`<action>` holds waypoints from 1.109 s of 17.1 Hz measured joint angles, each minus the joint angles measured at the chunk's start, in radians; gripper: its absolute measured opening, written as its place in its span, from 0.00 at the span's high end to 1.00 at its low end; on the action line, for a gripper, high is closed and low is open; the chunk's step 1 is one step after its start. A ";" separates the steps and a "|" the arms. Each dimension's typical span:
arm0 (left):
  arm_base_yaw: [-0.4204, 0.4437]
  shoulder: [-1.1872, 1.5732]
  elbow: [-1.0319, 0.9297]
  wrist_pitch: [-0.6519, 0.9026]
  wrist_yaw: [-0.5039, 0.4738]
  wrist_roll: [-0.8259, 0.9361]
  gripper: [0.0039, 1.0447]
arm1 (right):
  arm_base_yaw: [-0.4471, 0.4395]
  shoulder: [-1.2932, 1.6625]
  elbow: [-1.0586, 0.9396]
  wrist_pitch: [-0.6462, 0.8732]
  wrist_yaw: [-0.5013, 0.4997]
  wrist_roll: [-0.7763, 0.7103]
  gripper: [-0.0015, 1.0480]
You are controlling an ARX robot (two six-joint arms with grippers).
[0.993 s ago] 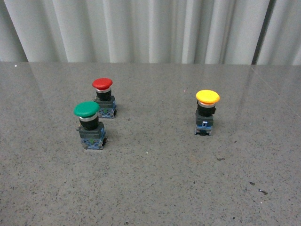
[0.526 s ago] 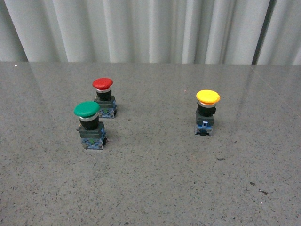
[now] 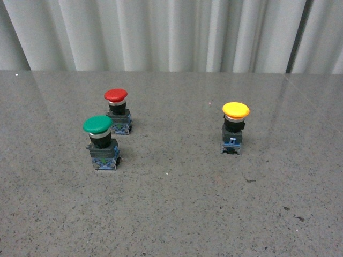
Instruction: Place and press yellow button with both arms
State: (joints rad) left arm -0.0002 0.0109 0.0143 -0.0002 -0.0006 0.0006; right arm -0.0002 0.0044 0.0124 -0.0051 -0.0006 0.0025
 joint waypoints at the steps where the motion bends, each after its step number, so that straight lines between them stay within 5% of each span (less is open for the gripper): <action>1: 0.000 0.000 0.000 -0.005 0.000 0.000 0.96 | 0.000 0.000 0.000 0.001 0.000 0.000 0.06; 2: 0.000 0.000 0.000 -0.004 0.000 0.000 0.96 | 0.000 0.000 0.000 0.001 0.000 0.000 0.06; 9: 0.000 0.000 0.000 -0.003 0.000 0.000 0.25 | 0.000 0.000 0.000 0.001 0.000 0.000 0.06; 12: 0.000 0.000 0.000 -0.004 0.000 0.001 0.04 | 0.000 0.000 0.000 0.001 0.000 0.000 0.06; 18: 0.000 0.000 0.000 -0.003 0.000 0.000 0.06 | 0.000 0.000 0.000 0.001 0.000 0.000 0.06; 19: 0.000 0.000 0.000 -0.003 0.000 0.000 0.06 | -0.028 0.013 0.006 -0.026 -0.077 0.008 0.06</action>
State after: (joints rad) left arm -0.0002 0.0109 0.0143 -0.0036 -0.0010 0.0006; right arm -0.0284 0.0170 0.0189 -0.0315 -0.0776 0.0109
